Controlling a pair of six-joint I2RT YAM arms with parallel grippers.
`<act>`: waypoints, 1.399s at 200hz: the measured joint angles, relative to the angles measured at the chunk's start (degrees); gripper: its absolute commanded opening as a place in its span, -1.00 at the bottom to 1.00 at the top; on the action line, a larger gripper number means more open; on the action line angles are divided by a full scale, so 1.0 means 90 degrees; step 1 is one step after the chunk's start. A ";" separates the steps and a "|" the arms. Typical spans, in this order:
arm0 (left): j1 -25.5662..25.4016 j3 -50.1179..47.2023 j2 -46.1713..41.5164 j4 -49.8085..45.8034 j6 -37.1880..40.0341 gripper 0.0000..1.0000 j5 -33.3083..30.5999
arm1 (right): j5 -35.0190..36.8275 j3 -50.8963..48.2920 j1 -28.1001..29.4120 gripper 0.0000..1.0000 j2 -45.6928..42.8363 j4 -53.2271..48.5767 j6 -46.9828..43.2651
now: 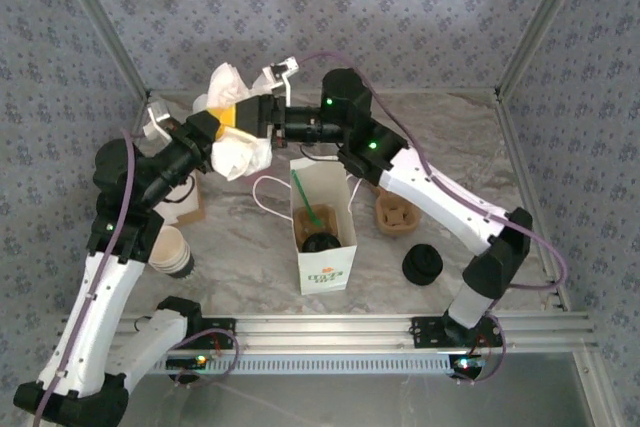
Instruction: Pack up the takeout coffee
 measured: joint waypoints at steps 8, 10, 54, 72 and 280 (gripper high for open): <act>-0.0012 0.0177 0.0029 -0.0185 0.0134 -1.00 -0.0005 | 0.0046 -0.0092 -0.0056 1.00 -0.0177 -0.0240 -0.0165; -0.0010 0.0231 0.0034 -0.0236 0.0146 -1.00 -0.0010 | 0.0046 -0.0117 -0.0075 1.00 -0.0216 -0.0313 -0.0236; -0.0804 0.1637 0.0350 -0.1438 0.1248 -1.00 -0.0410 | 0.0646 -0.0505 -0.0784 0.99 -0.1205 -0.1761 -0.1083; -0.1477 0.2217 0.0597 -0.2008 0.1819 -1.00 -0.0787 | 0.0826 -0.0763 -0.1071 1.00 -0.1712 -0.2195 -0.1336; -0.6057 0.7805 0.5753 -0.8854 0.4833 -1.00 -0.7286 | 0.0585 -0.2628 -0.3721 1.00 -0.3888 -0.3417 -0.1649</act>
